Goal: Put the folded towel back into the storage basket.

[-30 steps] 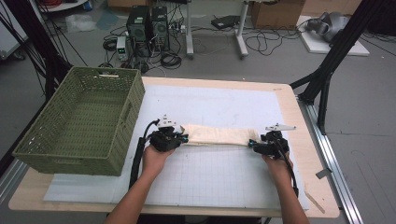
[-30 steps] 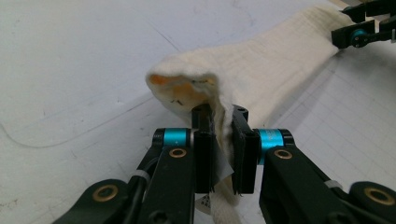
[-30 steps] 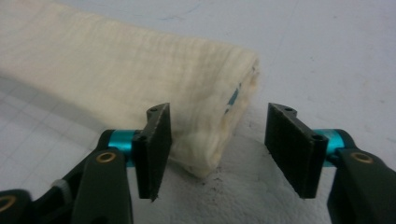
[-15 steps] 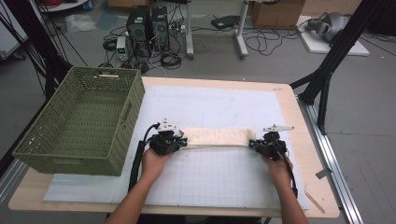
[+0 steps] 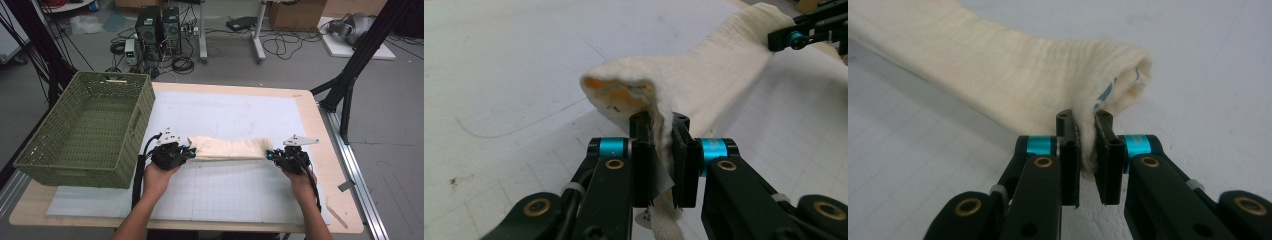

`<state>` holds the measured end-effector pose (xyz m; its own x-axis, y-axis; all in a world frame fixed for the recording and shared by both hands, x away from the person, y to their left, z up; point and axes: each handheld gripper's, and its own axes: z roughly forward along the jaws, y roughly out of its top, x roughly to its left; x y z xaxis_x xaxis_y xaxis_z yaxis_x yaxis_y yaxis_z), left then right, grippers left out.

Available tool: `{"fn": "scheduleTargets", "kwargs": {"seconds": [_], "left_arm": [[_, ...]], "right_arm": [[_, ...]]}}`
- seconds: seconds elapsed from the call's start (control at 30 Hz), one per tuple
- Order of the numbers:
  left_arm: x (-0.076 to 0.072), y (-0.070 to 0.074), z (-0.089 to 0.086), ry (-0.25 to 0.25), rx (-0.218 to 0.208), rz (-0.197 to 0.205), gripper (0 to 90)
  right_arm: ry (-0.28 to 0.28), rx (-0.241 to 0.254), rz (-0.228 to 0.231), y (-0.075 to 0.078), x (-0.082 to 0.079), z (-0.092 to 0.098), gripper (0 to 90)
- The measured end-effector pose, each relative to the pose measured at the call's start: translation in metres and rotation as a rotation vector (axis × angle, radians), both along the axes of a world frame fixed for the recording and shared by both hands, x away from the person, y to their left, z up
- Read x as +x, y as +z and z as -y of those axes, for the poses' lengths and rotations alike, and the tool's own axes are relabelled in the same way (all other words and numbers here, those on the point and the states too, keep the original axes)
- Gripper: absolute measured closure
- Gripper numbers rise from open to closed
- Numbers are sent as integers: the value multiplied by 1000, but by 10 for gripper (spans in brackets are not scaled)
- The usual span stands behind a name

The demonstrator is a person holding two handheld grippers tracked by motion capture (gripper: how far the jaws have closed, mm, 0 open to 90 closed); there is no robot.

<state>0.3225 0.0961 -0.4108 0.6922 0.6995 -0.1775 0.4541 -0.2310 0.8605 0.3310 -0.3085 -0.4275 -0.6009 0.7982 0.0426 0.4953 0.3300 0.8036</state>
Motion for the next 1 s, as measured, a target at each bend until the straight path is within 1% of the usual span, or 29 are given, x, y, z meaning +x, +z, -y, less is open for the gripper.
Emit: {"fn": "scheduleTargets", "kwargs": {"seconds": [0.07, 0.1, 0.17, 0.27, 0.33, 0.43, 0.47, 0.53, 0.67, 0.8, 0.93, 1.0], "left_arm": [[-5, 5, -4, 12, -24, 7, 814], [-7, 7, -6, 19, -40, 13, 814], [-12, 12, -9, 25, -58, 28, 814], [-18, 17, -12, 13, -56, 54, 815], [-22, 20, -16, 9, -66, 72, 815], [-29, 25, -21, 1, -79, 108, 815], [-31, 26, -23, -1, -83, 123, 815], [-36, 29, -27, -7, -83, 152, 815], [-45, 34, -34, -5, -101, 196, 815], [-50, 40, -42, -2, -121, 222, 814], [-54, 44, -49, 2, -136, 235, 815], [-56, 46, -51, 4, -145, 241, 815]], "right_arm": [[9, 7, 6, 3, -1, -1, 829], [26, 10, 22, 5, -2, -1, 829], [46, 15, 45, 9, -2, -2, 828], [53, 31, 71, 17, -2, -3, 828], [59, 50, 91, 23, -2, -4, 829], [93, 68, 119, 31, -3, -4, 829], [110, 71, 136, 33, -3, -3, 829], [132, 90, 146, 37, -2, -3, 829], [158, 128, 172, 45, 3, -6, 828], [173, 176, 183, 54, 7, -11, 828], [192, 197, 187, 64, 12, -16, 828], [200, 198, 191, 69, 16, -19, 828]]}}
